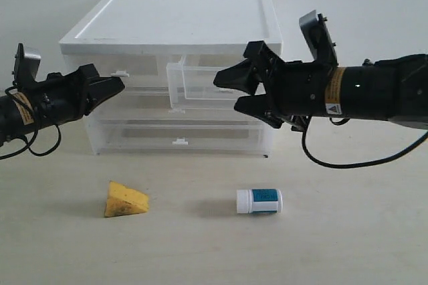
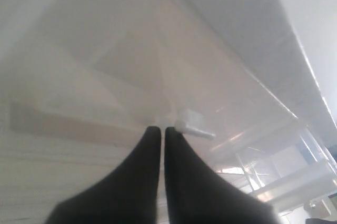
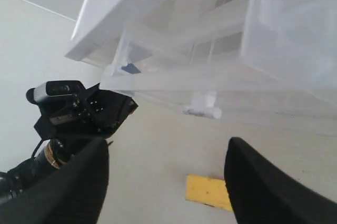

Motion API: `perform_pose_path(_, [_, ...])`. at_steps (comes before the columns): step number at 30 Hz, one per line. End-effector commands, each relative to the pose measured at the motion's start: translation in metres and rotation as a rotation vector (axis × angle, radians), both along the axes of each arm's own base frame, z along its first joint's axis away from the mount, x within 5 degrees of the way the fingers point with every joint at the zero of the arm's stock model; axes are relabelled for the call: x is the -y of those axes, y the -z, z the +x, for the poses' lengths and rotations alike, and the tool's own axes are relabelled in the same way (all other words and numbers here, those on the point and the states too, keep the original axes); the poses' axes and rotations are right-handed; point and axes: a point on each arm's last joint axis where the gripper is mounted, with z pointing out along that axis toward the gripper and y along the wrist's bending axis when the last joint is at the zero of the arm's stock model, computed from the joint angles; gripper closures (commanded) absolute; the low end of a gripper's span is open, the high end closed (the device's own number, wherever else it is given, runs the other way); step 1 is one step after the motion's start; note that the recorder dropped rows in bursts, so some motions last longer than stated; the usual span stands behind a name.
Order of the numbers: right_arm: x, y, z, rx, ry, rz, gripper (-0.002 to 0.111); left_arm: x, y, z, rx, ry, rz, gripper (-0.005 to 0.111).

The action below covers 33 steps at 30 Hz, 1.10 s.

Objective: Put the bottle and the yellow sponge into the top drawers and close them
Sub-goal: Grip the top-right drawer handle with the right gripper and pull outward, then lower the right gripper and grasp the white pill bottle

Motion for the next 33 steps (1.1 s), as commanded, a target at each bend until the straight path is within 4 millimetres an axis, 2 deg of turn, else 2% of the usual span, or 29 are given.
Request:
perform_pose_path(1, [-0.017,0.01,0.013,-0.036,0.005,0.013,0.051,0.0,-0.004,0.002,0.014,-0.009,-0.017,0.103])
perform_pose_path(6, [-0.025,0.016,0.027,-0.05,0.02,0.043,0.051,0.0,-0.004,0.002,0.014,-0.011,-0.018,0.103])
perform_pose_path(10, [-0.026,0.015,0.029,-0.036,0.023,0.046,0.055,0.0,-0.004,0.002,0.014,-0.012,-0.019,0.103])
perform_pose_path(13, [-0.026,0.015,0.029,-0.035,0.022,0.045,0.07,0.0,-0.004,0.003,0.014,-0.014,-0.021,0.103])
perform_pose_path(19, [-0.025,0.016,0.029,-0.01,0.014,0.025,0.107,0.0,-0.004,0.003,0.014,-0.014,-0.021,0.103])
perform_pose_path(27, [-0.028,0.02,0.022,0.013,-0.09,-0.053,0.108,-0.001,-0.004,0.003,0.014,-0.016,-0.022,0.103])
perform_pose_path(33, [-0.029,0.021,0.011,-0.002,-0.156,-0.033,0.108,-0.001,-0.004,0.003,0.014,-0.017,-0.023,0.103])
